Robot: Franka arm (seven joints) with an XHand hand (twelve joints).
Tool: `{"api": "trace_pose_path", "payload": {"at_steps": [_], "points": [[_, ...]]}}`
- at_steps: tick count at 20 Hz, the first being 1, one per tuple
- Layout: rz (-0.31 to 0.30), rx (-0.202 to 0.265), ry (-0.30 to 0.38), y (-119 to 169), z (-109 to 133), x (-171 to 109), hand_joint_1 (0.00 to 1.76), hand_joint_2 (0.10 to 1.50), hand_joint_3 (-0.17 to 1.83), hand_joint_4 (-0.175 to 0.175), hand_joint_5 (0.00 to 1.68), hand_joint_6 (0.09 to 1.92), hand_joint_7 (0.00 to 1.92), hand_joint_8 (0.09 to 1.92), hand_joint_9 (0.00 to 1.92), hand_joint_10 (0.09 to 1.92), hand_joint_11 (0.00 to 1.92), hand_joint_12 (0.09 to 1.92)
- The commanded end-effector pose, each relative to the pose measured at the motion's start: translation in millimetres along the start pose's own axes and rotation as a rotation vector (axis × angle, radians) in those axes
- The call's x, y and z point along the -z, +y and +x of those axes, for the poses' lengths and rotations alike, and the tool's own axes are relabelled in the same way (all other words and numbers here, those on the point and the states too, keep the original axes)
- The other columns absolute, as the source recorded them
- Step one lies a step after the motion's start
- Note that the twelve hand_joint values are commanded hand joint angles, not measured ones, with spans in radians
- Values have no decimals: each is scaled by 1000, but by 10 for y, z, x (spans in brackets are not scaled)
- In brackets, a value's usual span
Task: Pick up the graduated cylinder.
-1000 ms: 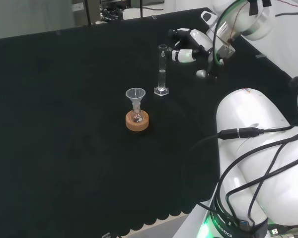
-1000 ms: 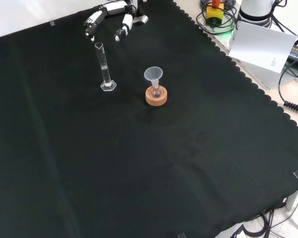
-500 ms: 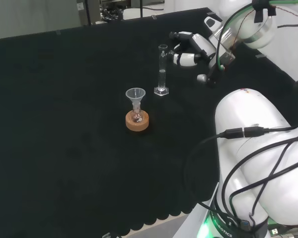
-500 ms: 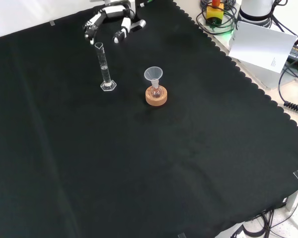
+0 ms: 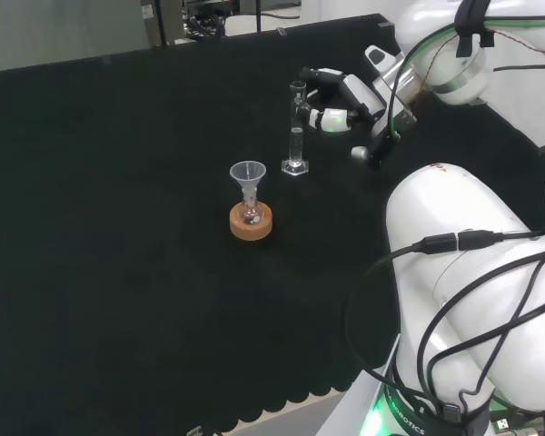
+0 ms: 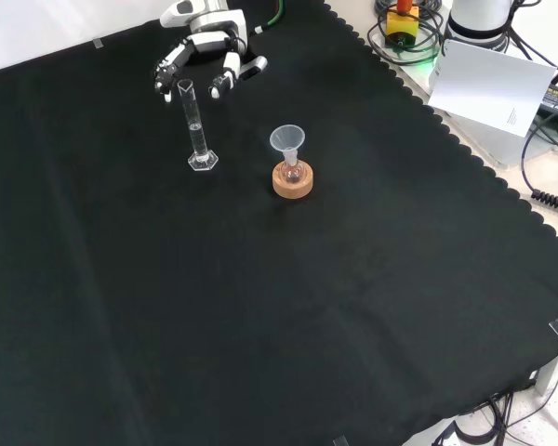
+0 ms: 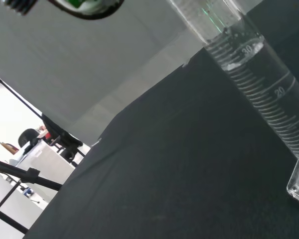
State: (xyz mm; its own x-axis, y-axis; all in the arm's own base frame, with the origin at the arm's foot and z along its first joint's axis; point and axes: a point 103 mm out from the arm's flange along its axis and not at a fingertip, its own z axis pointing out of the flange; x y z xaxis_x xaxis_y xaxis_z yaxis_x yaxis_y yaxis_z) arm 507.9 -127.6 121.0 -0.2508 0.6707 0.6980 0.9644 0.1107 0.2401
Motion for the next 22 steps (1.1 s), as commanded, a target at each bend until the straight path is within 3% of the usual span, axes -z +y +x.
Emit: {"api": "trace_pose_path", "payload": {"at_steps": [1,10,22], "points": [[10,17,40,-26,-144,-92,843,687,520,-1,533,87,452,594,704,474,426,1290],[-1,24,95,-69,-257,-271,888,665,542,1,555,87,501,608,752,491,464,1289],[17,34,101,-52,-304,-333,988,663,582,-1,632,122,541,593,816,466,562,1217]]}}
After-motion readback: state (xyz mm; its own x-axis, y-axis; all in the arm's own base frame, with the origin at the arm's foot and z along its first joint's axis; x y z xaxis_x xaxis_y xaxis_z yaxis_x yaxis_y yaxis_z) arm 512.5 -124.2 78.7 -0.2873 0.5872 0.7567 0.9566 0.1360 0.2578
